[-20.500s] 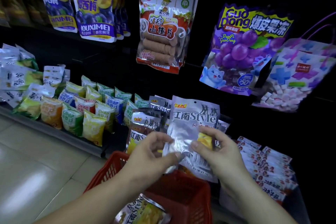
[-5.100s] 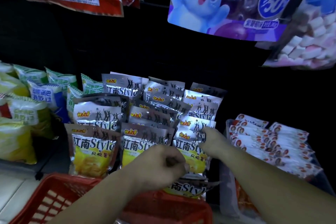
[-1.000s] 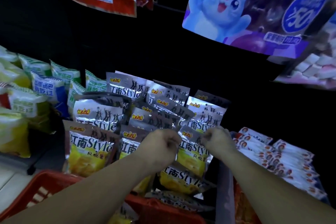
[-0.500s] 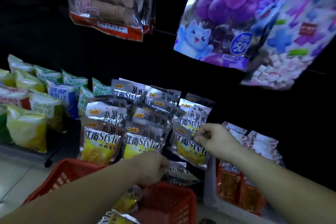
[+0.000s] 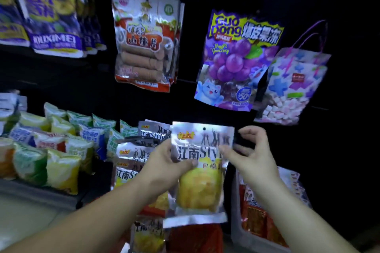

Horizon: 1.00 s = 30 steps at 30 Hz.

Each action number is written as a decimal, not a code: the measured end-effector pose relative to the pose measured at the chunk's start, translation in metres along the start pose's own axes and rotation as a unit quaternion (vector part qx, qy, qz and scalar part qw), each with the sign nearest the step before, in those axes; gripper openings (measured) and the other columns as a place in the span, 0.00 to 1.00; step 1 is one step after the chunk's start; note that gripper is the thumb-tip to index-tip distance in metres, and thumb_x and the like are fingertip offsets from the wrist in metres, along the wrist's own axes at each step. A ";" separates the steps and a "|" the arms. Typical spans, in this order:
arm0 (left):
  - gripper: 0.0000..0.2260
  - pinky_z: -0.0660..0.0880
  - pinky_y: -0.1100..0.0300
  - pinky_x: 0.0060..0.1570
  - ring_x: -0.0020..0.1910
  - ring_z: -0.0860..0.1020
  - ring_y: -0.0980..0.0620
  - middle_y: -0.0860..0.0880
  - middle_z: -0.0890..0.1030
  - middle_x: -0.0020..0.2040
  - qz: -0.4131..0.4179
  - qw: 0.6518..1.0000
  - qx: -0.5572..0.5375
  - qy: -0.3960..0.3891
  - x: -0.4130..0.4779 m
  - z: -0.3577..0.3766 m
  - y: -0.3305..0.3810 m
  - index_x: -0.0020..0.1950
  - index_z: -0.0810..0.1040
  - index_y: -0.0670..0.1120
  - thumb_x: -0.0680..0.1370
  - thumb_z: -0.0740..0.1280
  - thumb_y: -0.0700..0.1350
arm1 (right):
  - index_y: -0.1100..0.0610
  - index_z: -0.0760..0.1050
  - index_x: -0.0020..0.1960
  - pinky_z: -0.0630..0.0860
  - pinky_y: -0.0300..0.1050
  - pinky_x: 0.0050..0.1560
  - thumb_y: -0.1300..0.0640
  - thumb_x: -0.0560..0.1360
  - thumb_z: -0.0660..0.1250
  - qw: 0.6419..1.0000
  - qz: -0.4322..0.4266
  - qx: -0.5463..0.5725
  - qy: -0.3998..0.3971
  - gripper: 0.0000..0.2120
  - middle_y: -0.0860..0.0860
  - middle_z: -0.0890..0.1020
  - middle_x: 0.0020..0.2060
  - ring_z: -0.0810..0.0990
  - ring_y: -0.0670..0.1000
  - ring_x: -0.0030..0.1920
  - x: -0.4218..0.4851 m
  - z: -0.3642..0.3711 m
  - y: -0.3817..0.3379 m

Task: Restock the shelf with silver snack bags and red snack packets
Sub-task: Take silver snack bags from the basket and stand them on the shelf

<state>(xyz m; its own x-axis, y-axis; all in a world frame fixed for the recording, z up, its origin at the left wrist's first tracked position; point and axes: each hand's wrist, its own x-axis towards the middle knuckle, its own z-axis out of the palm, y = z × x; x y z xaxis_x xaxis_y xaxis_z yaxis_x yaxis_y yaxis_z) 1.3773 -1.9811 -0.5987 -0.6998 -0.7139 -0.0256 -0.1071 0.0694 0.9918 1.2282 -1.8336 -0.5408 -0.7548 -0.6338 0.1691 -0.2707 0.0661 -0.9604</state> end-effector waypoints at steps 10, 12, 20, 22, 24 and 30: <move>0.42 0.78 0.64 0.40 0.40 0.82 0.50 0.38 0.77 0.53 0.032 0.997 -0.041 0.063 -0.055 -0.016 0.026 0.81 0.55 0.63 0.76 0.76 0.45 | 0.41 0.78 0.52 0.82 0.46 0.49 0.62 0.74 0.77 0.994 0.020 0.071 -0.081 0.18 0.41 0.81 0.54 0.82 0.51 0.57 -0.035 0.028 0.015; 0.38 0.75 0.63 0.35 0.34 0.76 0.54 0.46 0.77 0.49 0.034 0.998 -0.009 0.055 -0.059 -0.013 0.021 0.80 0.60 0.64 0.77 0.75 0.43 | 0.38 0.78 0.56 0.78 0.42 0.59 0.60 0.75 0.76 0.995 -0.004 0.039 -0.091 0.19 0.32 0.79 0.56 0.76 0.44 0.65 -0.033 0.027 0.018; 0.33 0.75 0.59 0.35 0.39 0.78 0.49 0.50 0.77 0.51 0.055 0.992 0.010 0.117 -0.059 -0.015 0.019 0.78 0.61 0.65 0.80 0.71 0.43 | 0.32 0.74 0.65 0.68 0.24 0.59 0.59 0.78 0.73 0.987 -0.022 -0.033 -0.157 0.25 0.33 0.73 0.69 0.67 0.38 0.72 -0.036 0.028 0.017; 0.34 0.75 0.61 0.36 0.39 0.77 0.46 0.43 0.76 0.52 0.040 0.990 -0.009 0.136 -0.058 -0.013 0.015 0.81 0.60 0.59 0.79 0.72 0.43 | 0.31 0.70 0.69 0.72 0.42 0.68 0.55 0.76 0.76 0.992 -0.019 -0.020 -0.119 0.29 0.36 0.70 0.73 0.66 0.42 0.74 -0.037 0.032 0.021; 0.33 0.75 0.63 0.37 0.38 0.76 0.47 0.40 0.76 0.50 0.032 0.988 -0.031 0.145 -0.058 -0.013 0.016 0.80 0.63 0.57 0.79 0.72 0.44 | 0.29 0.67 0.71 0.75 0.56 0.70 0.49 0.71 0.79 0.996 -0.001 0.016 -0.092 0.35 0.42 0.70 0.75 0.71 0.49 0.74 -0.037 0.035 0.024; 0.27 0.83 0.59 0.49 0.52 0.83 0.57 0.55 0.80 0.60 0.036 0.986 -0.071 0.147 -0.060 -0.010 0.018 0.72 0.74 0.57 0.75 0.77 0.44 | 0.32 0.65 0.74 0.76 0.59 0.69 0.47 0.69 0.80 0.997 -0.005 0.063 -0.043 0.39 0.46 0.73 0.72 0.73 0.49 0.72 -0.034 0.042 0.027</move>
<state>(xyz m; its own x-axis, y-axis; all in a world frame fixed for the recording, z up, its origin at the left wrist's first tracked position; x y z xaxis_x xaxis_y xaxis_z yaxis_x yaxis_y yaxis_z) 1.4241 -1.9440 -0.5781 -0.4647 -0.8833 0.0619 0.0506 0.0433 0.9978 1.2715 -1.8424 -0.5814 -0.6973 -0.6977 0.1643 -0.1962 -0.0347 -0.9800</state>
